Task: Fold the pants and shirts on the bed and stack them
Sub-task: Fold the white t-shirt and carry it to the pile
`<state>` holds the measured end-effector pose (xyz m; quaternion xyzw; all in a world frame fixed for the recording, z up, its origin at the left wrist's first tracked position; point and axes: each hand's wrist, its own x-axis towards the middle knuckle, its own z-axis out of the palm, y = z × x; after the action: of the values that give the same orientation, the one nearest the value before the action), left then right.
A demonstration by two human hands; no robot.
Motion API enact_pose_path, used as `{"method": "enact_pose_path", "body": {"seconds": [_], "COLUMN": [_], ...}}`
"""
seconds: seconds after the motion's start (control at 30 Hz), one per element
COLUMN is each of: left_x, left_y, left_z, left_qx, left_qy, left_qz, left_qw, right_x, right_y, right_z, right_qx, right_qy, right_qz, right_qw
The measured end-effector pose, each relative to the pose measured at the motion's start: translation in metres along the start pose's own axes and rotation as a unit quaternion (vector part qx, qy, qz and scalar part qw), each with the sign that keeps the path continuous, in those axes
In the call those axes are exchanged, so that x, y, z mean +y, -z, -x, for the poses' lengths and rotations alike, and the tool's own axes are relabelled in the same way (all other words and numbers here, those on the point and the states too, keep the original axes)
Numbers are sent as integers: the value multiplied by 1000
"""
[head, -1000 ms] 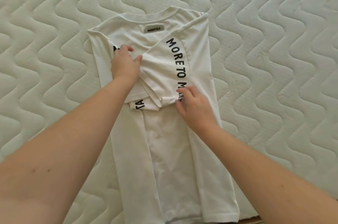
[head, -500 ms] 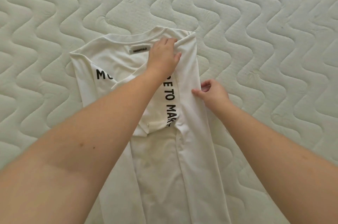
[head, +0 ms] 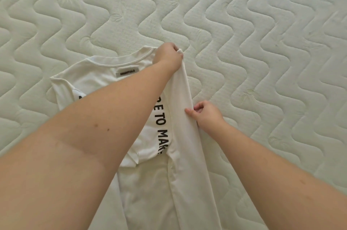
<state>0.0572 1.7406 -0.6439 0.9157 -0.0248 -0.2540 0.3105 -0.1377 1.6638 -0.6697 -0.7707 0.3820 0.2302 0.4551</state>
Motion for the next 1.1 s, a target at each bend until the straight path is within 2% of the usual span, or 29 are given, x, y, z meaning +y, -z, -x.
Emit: {"method": "enact_pose_path", "body": {"seconds": [0.23, 0.37, 0.6, 0.8, 1.1], "left_x": [-9, -13, -19, -5, 1], "left_y": [-6, 1, 4, -6, -18], "left_z": [7, 15, 19, 17, 18], "left_qx": [-27, -25, -53, -21, 26], "left_qy": [-59, -87, -73, -88, -75], "left_qz": [28, 109, 24, 22, -58], "left_qw": [998, 990, 996, 996, 995], "right_x": [2, 2, -2, 0, 1], "right_y": [-3, -8, 1, 6, 6], "right_z": [1, 4, 8, 8, 8], "right_qx": [6, 21, -11, -29, -36], "right_qy": [9, 12, 20, 12, 17], "right_qz": [20, 19, 10, -12, -28], "right_qw": [1000, 1000, 1000, 999, 999]}}
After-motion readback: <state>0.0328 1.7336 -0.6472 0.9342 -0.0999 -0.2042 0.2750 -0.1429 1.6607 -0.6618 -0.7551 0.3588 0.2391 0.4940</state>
